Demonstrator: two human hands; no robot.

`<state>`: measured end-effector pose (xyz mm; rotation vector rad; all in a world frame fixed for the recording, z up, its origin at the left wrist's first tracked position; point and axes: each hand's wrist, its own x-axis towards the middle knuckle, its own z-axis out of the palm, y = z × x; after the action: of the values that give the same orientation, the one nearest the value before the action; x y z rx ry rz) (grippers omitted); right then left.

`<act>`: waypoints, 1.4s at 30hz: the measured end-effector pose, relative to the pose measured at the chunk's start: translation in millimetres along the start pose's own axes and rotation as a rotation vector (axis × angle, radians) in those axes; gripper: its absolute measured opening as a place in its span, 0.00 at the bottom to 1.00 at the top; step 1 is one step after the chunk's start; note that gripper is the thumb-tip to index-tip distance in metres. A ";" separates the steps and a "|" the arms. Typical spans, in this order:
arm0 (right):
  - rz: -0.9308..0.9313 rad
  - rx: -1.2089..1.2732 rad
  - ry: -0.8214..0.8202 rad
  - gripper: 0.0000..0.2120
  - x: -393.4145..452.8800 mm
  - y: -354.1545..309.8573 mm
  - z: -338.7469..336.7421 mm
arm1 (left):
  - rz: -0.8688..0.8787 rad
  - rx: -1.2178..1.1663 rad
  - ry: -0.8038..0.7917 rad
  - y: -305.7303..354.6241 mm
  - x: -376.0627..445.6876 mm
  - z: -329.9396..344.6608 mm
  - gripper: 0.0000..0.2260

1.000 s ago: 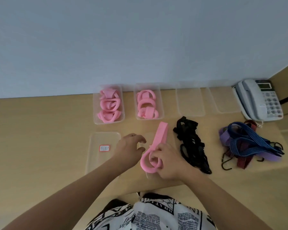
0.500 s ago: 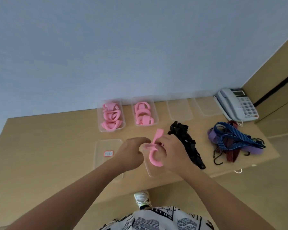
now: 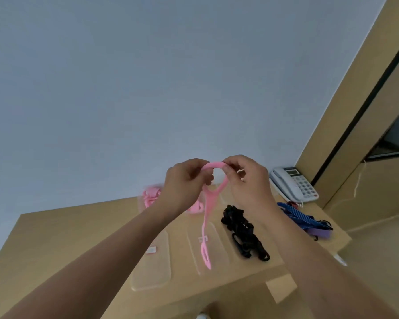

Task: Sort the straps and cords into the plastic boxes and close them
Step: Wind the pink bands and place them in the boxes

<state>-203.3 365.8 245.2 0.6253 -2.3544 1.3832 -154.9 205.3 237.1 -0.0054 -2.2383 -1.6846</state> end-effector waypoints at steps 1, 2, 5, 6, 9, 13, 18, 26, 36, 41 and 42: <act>0.019 0.044 0.018 0.06 1.3 -7.4 -4.5 | 0.007 -0.022 0.002 10.0 -0.7 -1.3 0.06; 0.023 0.075 0.030 0.07 2.6 -14.5 -9.1 | 0.014 -0.046 0.005 19.4 -1.5 -2.3 0.06; -0.003 0.141 0.014 0.09 5.3 -31.8 -26.0 | 0.052 -0.080 0.036 42.6 -4.2 -4.6 0.07; -0.011 0.166 -0.009 0.09 5.8 -35.8 -31.9 | 0.062 -0.080 0.045 48.9 -5.0 -5.0 0.07; -0.034 0.296 -0.081 0.12 4.8 -44.6 -48.5 | 0.076 -0.107 0.051 64.8 -9.2 -5.0 0.08; -0.031 0.518 -0.103 0.12 6.8 -50.3 -62.7 | 0.068 -0.196 0.012 78.8 -17.2 -4.5 0.08; -0.011 0.601 -0.096 0.12 10.6 -50.0 -71.7 | -0.206 -0.184 -0.038 91.1 -21.0 5.2 0.25; -0.298 0.245 -0.049 0.17 4.1 -28.9 -99.6 | -0.299 -0.488 -0.109 104.9 -35.2 34.0 0.17; 0.077 0.578 -0.268 0.18 -2.2 -13.6 -145.1 | -0.095 -0.298 0.076 132.7 -49.0 82.2 0.16; 0.091 0.714 -0.426 0.13 7.8 -13.2 -174.2 | 0.015 -0.119 0.137 153.7 -50.5 104.9 0.18; 0.057 0.715 -0.421 0.12 9.3 -12.3 -179.2 | 0.027 -0.112 0.158 157.3 -50.9 108.8 0.18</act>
<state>-192.7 516.5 342.8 1.1336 -2.1204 2.3338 -103.7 363.7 344.1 0.0675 -2.0196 -1.7305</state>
